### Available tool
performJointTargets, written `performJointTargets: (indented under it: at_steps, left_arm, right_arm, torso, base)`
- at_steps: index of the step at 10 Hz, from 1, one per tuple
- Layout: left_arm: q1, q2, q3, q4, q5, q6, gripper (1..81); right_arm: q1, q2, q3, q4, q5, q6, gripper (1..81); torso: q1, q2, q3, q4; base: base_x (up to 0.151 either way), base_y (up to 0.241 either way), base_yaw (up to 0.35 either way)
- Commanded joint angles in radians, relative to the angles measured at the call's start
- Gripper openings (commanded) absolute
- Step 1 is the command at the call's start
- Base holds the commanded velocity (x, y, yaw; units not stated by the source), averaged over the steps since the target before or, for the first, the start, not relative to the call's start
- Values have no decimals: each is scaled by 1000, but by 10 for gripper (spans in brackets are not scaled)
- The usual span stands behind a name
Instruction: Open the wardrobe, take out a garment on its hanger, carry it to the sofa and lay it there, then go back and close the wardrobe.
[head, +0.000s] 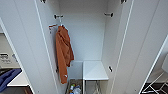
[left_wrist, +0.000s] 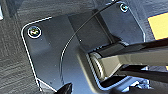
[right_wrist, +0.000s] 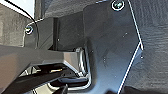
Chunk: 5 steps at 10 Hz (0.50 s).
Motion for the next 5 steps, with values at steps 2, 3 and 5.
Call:
performJointTargets:
  at_steps: [2,3,5]
  left_arm:
    - [-40,-1,-6,-6,39,-2,811]
    - [-40,-4,-6,-6,39,-3,811]
    - [-42,-30,-6,-50,30,-55,811]
  right_arm:
    - [33,0,-3,4,-55,-3,811]
    - [34,0,-3,4,-54,-3,811]
    - [37,-2,-3,4,-54,1,811]
  torso:
    - [0,0,0,0]
    - [1,1,0,0]
    - [1,1,0,0]
  base:
    - [50,0,0]
    - [0,0,0]
    - [0,0,0]
